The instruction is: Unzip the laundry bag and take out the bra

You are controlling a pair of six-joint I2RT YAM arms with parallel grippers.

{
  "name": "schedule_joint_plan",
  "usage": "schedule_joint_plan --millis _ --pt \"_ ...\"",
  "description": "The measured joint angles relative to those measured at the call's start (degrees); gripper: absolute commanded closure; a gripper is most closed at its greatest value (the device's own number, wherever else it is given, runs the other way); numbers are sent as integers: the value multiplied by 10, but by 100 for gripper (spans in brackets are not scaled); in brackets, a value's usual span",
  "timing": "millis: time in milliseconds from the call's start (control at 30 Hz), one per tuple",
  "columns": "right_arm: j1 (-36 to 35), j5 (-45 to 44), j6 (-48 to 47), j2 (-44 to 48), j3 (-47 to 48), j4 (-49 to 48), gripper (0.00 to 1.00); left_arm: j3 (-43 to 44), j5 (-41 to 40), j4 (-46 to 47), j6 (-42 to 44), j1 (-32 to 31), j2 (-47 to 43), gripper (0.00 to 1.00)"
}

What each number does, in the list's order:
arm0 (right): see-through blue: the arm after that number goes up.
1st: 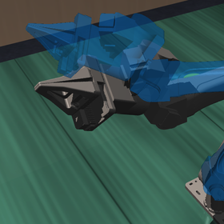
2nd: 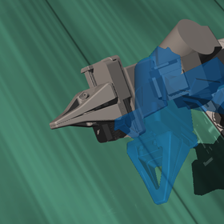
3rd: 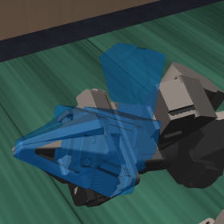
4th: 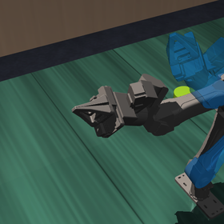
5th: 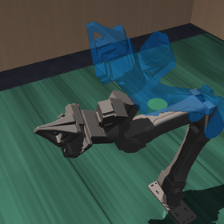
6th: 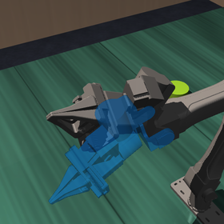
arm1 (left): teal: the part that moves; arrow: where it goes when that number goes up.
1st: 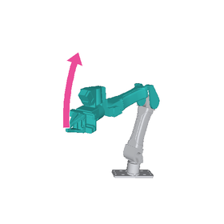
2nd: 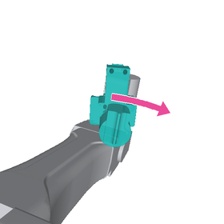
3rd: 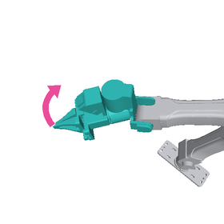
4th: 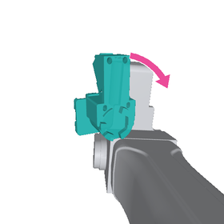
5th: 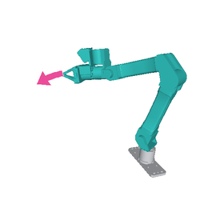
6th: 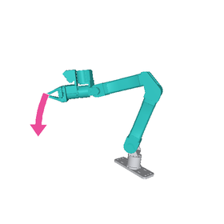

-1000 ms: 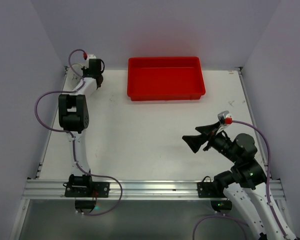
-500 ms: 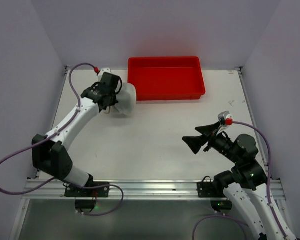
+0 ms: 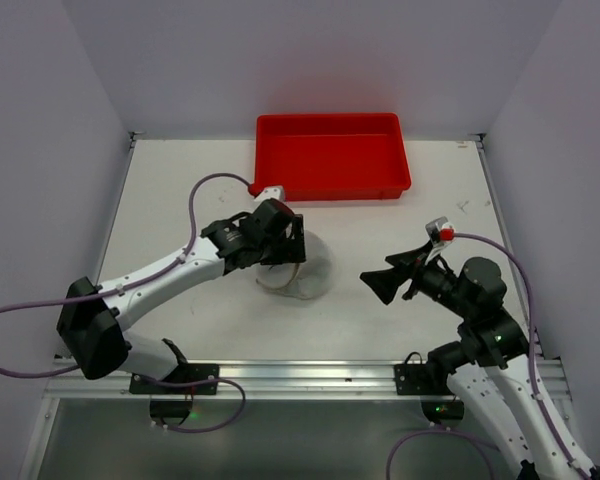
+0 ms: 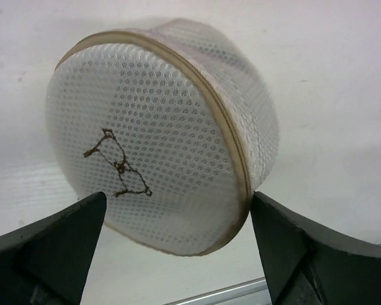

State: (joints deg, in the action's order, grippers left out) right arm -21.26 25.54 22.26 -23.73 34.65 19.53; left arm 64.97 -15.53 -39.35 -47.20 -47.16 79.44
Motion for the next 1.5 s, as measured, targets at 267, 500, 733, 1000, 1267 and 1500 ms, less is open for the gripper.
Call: schedule_joint_plan --millis 267,500,733,1000,1267,1500 --pt "-1 -5 38 -59 -4 -15 1 130 44 59 37 10 55 0" --pt "-72 -58 132 -143 -15 -66 5 84 106 115 77 150 15 0" --pt "-216 -177 199 -285 18 -113 18 -66 189 153 128 290 -29 1" --pt "-329 -275 257 -464 100 -163 30 -196 313 229 144 377 -41 1" --pt "-349 -342 306 -568 150 -176 58 -218 362 269 152 388 -54 1" --pt "-299 -299 296 -575 141 -193 100 -229 402 282 163 389 -83 1"
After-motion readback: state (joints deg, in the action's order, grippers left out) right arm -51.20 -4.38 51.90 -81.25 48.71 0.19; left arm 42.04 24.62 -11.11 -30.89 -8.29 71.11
